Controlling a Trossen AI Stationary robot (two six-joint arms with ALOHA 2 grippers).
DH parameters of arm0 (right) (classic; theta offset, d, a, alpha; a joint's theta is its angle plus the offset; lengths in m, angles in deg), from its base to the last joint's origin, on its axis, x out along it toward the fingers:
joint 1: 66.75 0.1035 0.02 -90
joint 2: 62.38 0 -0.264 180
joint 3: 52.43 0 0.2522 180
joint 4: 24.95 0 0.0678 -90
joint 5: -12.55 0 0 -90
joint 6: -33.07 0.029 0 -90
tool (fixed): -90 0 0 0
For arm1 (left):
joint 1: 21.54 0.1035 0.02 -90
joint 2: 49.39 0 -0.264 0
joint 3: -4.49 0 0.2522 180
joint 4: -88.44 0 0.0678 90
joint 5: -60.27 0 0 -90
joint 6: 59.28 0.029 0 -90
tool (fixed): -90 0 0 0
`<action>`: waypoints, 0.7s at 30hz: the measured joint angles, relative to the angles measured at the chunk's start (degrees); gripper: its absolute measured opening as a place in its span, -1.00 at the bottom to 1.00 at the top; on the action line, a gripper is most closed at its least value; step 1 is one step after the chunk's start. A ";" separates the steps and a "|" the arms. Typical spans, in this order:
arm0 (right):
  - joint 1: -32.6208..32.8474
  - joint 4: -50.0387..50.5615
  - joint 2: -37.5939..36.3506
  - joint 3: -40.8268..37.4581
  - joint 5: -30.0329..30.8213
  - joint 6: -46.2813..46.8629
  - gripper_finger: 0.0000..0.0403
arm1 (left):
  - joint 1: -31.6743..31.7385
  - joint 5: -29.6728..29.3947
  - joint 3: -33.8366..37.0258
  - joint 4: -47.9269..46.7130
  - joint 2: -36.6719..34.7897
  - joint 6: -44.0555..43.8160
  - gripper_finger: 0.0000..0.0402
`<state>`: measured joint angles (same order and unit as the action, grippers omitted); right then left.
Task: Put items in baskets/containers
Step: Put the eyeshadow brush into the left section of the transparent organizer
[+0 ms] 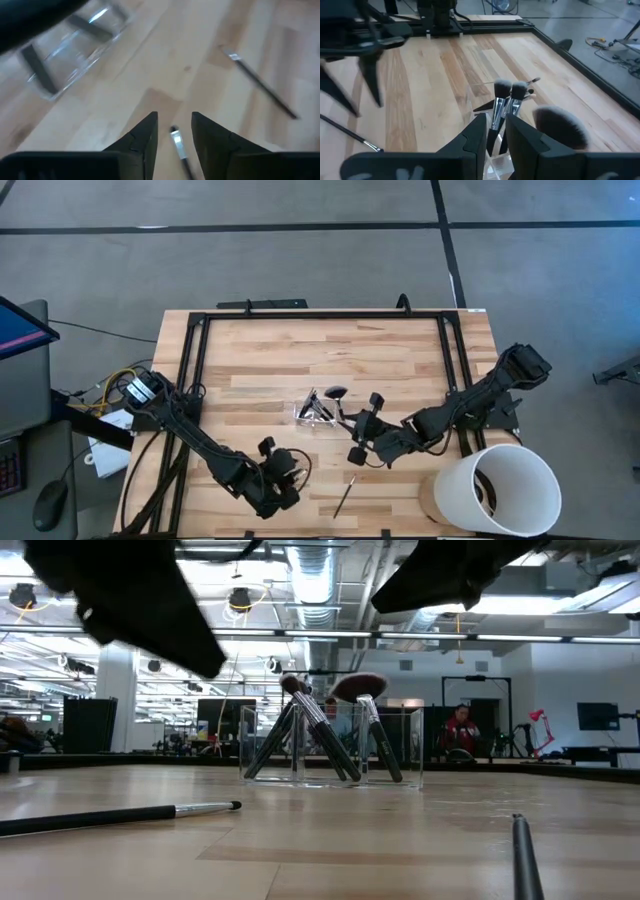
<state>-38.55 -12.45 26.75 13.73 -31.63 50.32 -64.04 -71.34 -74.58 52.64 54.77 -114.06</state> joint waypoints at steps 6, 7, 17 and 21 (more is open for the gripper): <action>-0.11 -0.06 0.00 0.00 -0.79 -0.85 -0.67 | -0.14 -0.57 2.79 -0.01 0.00 -9.75 -0.42; -0.09 -0.18 0.00 0.00 -0.82 -1.16 -0.67 | -0.27 0.24 2.90 0.23 0.00 -10.08 -0.42; 0.70 0.02 0.00 0.00 -0.85 -1.24 -0.67 | 0.26 8.42 3.07 1.13 1.60 -8.79 -0.42; 1.32 0.15 0.00 0.00 -0.85 -0.81 -0.67 | 0.24 14.46 2.19 3.18 4.54 -9.50 -0.42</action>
<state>-37.23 -12.30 26.75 13.73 -32.48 49.51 -63.80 -56.89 -72.39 55.81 59.31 -123.57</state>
